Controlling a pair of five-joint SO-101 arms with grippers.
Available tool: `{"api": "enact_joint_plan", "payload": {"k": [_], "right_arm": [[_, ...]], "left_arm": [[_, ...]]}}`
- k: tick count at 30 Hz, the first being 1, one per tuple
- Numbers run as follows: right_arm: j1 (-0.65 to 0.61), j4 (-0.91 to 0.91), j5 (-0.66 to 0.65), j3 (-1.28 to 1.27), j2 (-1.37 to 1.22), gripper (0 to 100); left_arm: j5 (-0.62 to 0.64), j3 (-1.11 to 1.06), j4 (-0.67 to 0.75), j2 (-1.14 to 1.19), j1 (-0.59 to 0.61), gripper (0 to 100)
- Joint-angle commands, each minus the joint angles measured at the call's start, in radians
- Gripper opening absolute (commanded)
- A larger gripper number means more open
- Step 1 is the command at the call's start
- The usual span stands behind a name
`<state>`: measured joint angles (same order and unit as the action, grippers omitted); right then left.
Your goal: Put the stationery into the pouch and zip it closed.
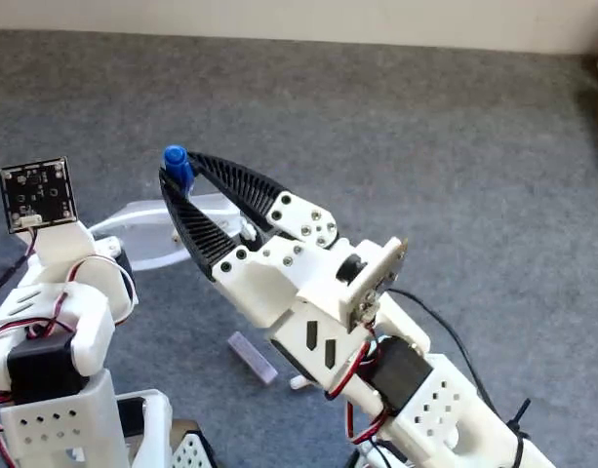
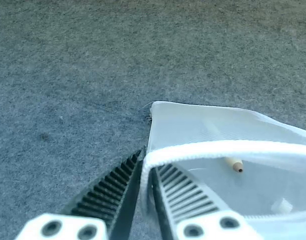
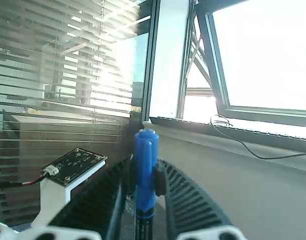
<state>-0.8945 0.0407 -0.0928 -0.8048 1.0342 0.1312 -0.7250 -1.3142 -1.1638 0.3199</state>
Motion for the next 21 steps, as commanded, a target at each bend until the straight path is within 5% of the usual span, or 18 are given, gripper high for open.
{"api": "enact_joint_plan", "payload": {"k": [1, 13, 21], "right_arm": [[-0.002, 0.047, -0.002, -0.036, 0.013, 0.5], [-0.008, 0.159, -0.307, -0.237, 0.021, 0.5], [-0.01, 0.16, -0.342, -0.302, 0.021, 0.5]], "left_arm": [[0.008, -0.008, 0.025, 0.021, 0.012, 1], [0.008, -0.008, 0.025, 0.021, 0.012, 1], [0.008, -0.008, 0.025, 0.021, 0.012, 1]]}}
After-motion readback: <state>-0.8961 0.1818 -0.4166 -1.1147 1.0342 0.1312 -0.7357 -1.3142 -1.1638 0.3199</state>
